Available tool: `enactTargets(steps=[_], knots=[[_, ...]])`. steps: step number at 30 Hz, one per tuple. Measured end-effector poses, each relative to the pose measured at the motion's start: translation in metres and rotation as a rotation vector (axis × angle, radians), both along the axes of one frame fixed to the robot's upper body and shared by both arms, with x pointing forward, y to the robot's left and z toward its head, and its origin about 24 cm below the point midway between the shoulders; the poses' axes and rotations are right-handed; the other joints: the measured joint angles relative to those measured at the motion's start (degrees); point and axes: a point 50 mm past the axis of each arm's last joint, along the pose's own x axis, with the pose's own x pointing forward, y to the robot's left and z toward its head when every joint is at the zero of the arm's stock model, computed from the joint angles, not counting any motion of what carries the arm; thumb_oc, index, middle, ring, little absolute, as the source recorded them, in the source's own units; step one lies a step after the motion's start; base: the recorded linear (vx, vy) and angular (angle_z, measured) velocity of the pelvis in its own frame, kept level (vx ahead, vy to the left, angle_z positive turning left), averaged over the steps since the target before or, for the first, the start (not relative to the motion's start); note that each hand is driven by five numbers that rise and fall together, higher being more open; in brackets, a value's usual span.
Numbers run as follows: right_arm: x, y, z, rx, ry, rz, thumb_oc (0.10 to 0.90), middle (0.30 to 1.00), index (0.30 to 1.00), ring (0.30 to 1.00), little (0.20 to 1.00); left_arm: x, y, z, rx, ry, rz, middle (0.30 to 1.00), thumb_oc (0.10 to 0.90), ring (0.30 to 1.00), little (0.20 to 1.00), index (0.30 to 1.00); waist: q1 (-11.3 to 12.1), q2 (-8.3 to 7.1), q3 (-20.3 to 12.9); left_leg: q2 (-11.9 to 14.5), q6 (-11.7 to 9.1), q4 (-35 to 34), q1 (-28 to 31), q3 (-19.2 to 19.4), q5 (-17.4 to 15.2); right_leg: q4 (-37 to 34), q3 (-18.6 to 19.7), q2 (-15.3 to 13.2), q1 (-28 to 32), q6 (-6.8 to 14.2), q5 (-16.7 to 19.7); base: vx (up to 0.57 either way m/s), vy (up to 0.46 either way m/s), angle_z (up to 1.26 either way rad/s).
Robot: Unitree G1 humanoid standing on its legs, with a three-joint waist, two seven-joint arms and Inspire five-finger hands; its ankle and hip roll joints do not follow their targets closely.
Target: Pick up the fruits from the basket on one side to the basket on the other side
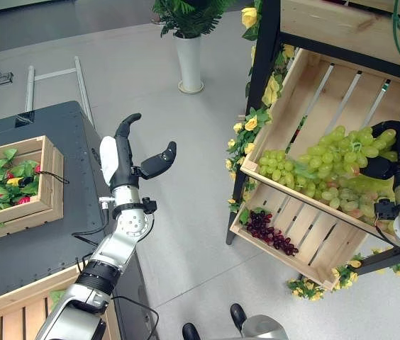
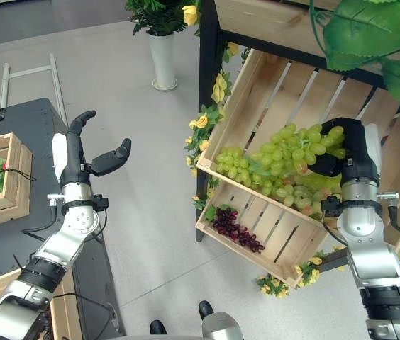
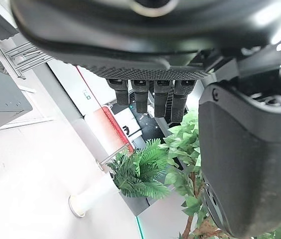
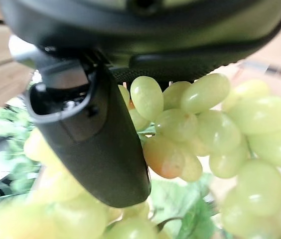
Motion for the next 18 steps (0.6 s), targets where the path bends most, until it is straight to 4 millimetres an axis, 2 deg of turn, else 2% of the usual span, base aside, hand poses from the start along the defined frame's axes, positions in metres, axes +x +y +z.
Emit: enactTargets(steps=[4, 9, 10, 11, 15, 18], knots=[[0.010, -0.005, -0.006, 0.002, 0.023, -0.042, 0.400, 0.300, 0.300, 0.300, 0.300, 0.000, -0.004, -0.002, -0.030, 0.029, -0.010, 0.900, 0.800, 0.900, 0.900, 0.900, 0.78, 0.03, 0.02, -0.03, 0.01, 0.01, -0.03, -0.14, 0.01, 0.00, -0.12, -0.03, 0.02, 0.00, 0.00, 0.00, -0.004, 0.01], [0.017, -0.021, -0.018, -0.015, 0.080, -0.144, 0.400, 0.300, 0.300, 0.300, 0.300, 0.000, -0.005, -0.001, -0.058, 0.038, -0.008, 0.900, 0.800, 0.900, 0.900, 0.900, 1.80, 0.03, 0.02, -0.09, 0.02, 0.02, -0.04, -1.12, 0.03, -0.01, -1.27, -0.10, 0.35, -0.01, -0.02, -0.01, -0.010, 0.08], [0.019, -0.024, -0.019, -0.011, 0.094, -0.161, 0.568, 0.552, 0.552, 0.552, 0.552, 0.001, -0.005, -0.001, -0.058, 0.043, -0.007, 0.900, 0.800, 0.900, 0.900, 0.900, 2.27, 0.03, 0.02, -0.10, 0.03, 0.03, -0.04, -1.12, 0.03, -0.01, -1.28, -0.11, 0.34, -0.02, -0.02, 0.00, 0.000, 0.00], [0.020, -0.025, -0.022, -0.009, 0.109, -0.173, 0.800, 0.900, 0.900, 0.900, 0.900, 0.001, -0.006, -0.001, -0.053, 0.048, -0.009, 0.900, 0.800, 0.900, 0.900, 0.900, 2.55, 0.03, 0.02, -0.11, 0.03, 0.02, -0.04, -1.21, 0.03, -0.01, -1.34, -0.13, 0.38, -0.02, -0.02, 0.00, 0.000, 0.00], [0.025, -0.026, -0.020, -0.027, 0.164, -0.157, 0.800, 0.900, 0.900, 0.900, 0.900, 0.001, -0.006, -0.003, -0.041, 0.072, -0.008, 0.900, 0.800, 0.900, 0.900, 0.900, 2.47, -0.35, 0.01, -0.22, 0.04, 0.01, -0.03, -1.23, 0.03, -0.02, -1.40, -0.28, 0.43, -0.01, -0.02, 0.00, 0.000, 0.00], [0.025, -0.031, -0.012, -0.083, 0.244, -0.106, 0.800, 0.900, 0.900, 0.900, 0.900, 0.001, -0.009, -0.001, -0.050, 0.077, -0.024, 0.900, 0.800, 0.900, 0.900, 0.900, 2.35, -0.62, -0.03, -0.26, 0.07, 0.00, -0.03, -1.25, 0.05, -0.03, -1.46, -0.35, 0.43, 0.00, -0.02, 0.00, 0.000, 0.00]])
